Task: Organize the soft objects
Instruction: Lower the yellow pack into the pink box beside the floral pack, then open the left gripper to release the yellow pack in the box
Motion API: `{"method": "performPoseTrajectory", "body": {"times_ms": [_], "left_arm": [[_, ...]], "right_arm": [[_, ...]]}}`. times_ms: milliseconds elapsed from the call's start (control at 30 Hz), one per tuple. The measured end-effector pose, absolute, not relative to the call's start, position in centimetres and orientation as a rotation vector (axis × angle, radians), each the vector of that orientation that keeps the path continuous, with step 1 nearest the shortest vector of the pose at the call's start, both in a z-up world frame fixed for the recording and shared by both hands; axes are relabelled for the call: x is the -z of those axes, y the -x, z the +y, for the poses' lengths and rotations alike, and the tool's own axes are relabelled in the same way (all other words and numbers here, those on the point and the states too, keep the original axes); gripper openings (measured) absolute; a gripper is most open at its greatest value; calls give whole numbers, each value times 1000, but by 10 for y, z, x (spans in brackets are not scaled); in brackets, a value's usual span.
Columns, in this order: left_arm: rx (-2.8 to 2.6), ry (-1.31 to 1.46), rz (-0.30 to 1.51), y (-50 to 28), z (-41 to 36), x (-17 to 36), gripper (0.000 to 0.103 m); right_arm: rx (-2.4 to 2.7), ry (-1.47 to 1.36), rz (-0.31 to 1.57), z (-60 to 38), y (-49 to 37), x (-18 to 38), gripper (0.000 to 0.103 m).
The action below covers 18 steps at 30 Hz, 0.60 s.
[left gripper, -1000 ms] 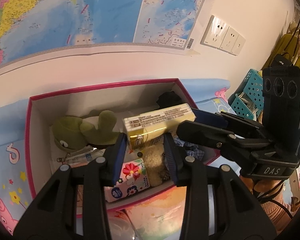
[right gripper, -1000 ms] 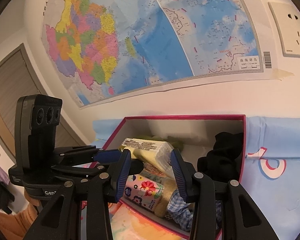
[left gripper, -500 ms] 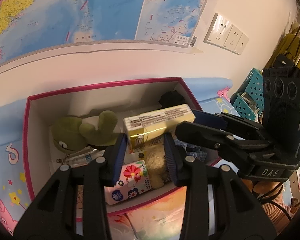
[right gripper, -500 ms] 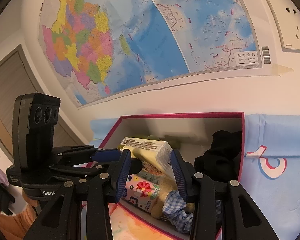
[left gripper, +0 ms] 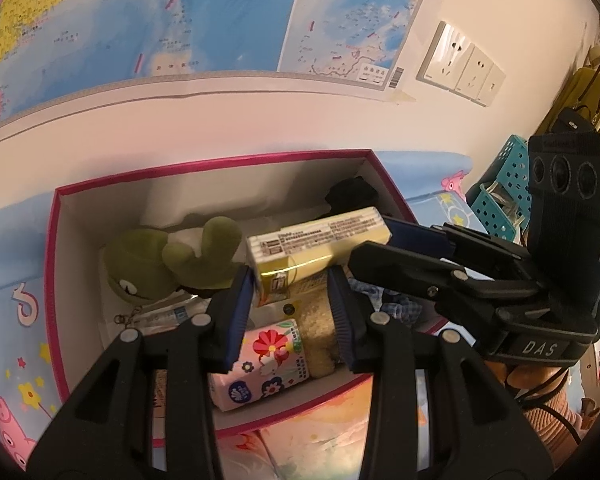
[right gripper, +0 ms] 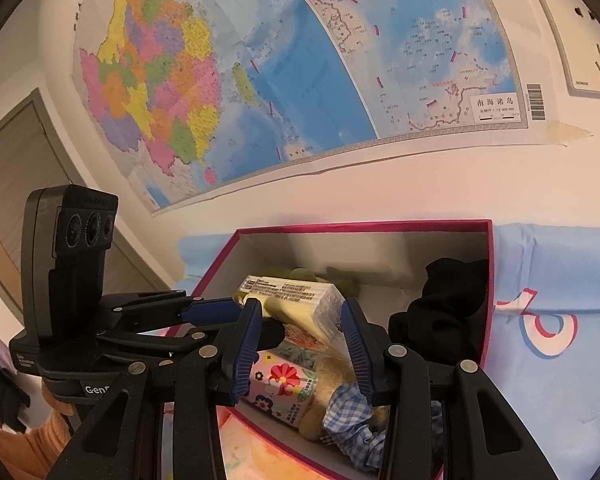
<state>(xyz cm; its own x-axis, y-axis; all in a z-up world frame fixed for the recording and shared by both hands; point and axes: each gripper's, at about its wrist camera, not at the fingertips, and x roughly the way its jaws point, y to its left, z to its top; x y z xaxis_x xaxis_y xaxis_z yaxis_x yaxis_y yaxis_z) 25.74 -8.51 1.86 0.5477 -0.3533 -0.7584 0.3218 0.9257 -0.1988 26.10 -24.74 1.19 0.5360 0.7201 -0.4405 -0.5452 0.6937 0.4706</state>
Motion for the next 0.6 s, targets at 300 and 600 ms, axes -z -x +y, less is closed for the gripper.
{"method": "performPoseTrajectory", "body": {"times_ms": [300,600], "left_arm": [[391,39,925,-262,-87,-16,40],[387,48,940,-265,-88,-14,40]], "right_arm": [[-761,-289,672,-246,-266,-8,43],[-746,-301,691,-246,-272,-1,43]]}}
